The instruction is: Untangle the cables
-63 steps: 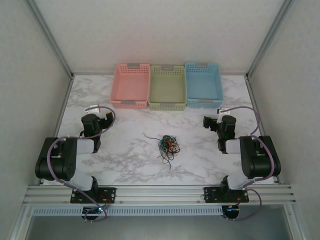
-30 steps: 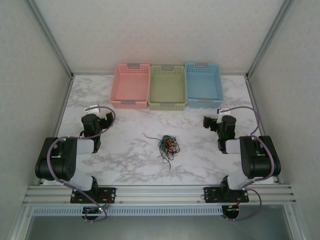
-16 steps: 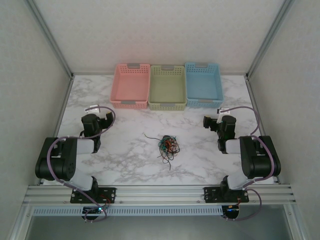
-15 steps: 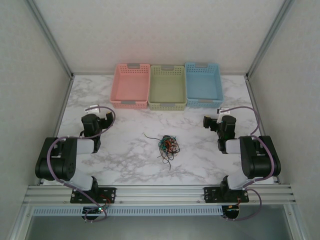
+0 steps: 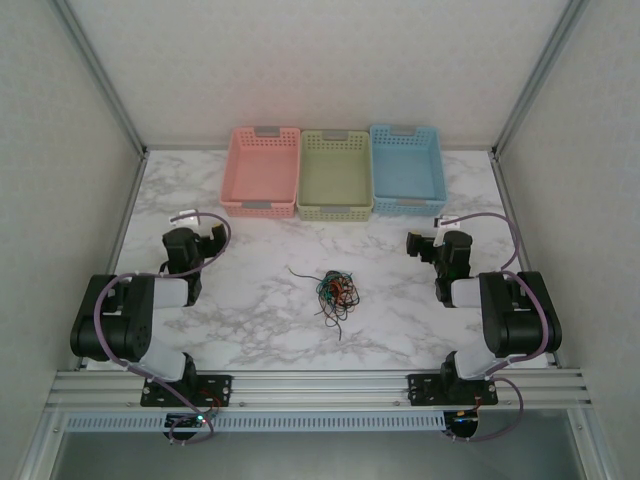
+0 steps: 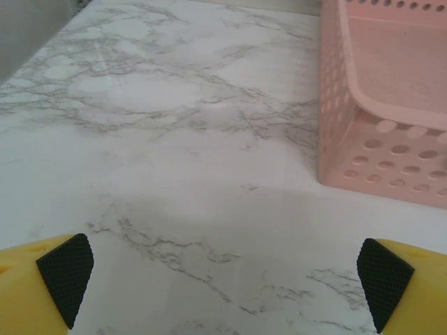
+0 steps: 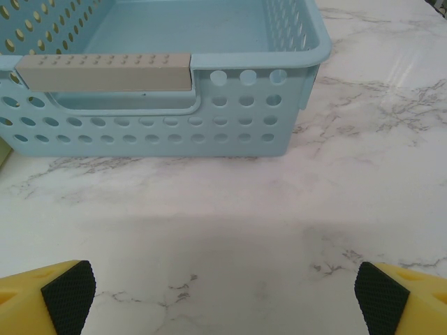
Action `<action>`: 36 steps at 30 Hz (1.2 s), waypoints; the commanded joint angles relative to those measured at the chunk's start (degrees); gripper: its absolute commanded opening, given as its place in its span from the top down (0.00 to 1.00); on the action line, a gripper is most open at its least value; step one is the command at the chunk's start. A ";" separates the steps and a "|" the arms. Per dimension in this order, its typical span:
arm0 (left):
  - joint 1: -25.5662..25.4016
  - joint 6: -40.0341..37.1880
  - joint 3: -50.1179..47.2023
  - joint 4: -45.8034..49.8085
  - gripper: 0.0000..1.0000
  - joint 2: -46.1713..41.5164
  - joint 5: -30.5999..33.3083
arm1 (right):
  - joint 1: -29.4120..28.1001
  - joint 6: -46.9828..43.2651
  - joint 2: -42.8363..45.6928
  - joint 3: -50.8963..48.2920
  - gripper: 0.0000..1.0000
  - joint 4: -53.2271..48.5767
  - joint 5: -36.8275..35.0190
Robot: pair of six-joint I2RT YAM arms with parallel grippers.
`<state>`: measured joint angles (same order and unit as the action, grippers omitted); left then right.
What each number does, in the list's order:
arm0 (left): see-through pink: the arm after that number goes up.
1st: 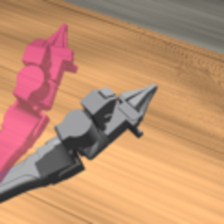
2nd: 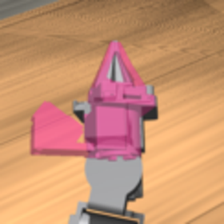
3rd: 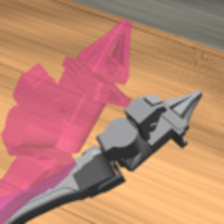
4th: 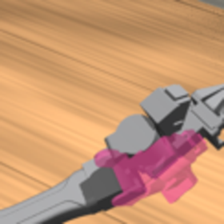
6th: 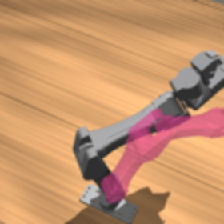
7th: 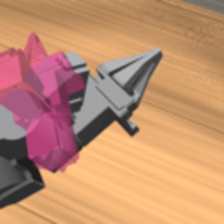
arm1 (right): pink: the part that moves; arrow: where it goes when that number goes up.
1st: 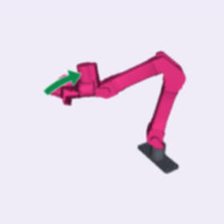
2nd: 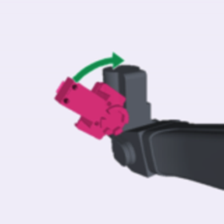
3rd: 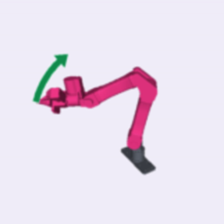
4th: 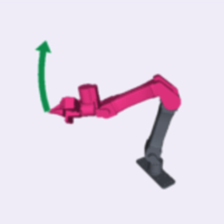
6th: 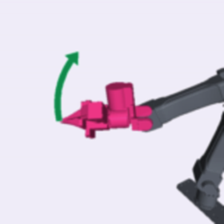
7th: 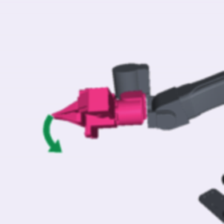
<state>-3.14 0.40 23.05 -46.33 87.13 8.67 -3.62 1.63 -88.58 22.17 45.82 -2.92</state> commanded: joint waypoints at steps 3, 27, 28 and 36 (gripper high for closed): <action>-4.55 1.87 -0.18 8.88 0.00 -15.68 15.59 | -0.41 -0.37 1.03 0.85 0.01 0.32 -2.70; -4.31 30.89 28.29 84.80 0.00 -41.57 -14.29 | 0.91 39.12 32.92 22.28 0.04 -66.94 8.21; -4.34 31.09 28.02 85.45 0.00 -41.84 -16.01 | 0.40 38.05 31.67 23.27 0.05 -68.60 11.64; -10.09 41.09 15.23 74.63 0.00 -44.16 -26.47 | -8.81 31.36 30.08 21.85 0.13 -74.38 23.42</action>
<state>-10.39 36.23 42.15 31.48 43.16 -11.84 -8.99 35.81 -59.05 44.47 -25.10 13.56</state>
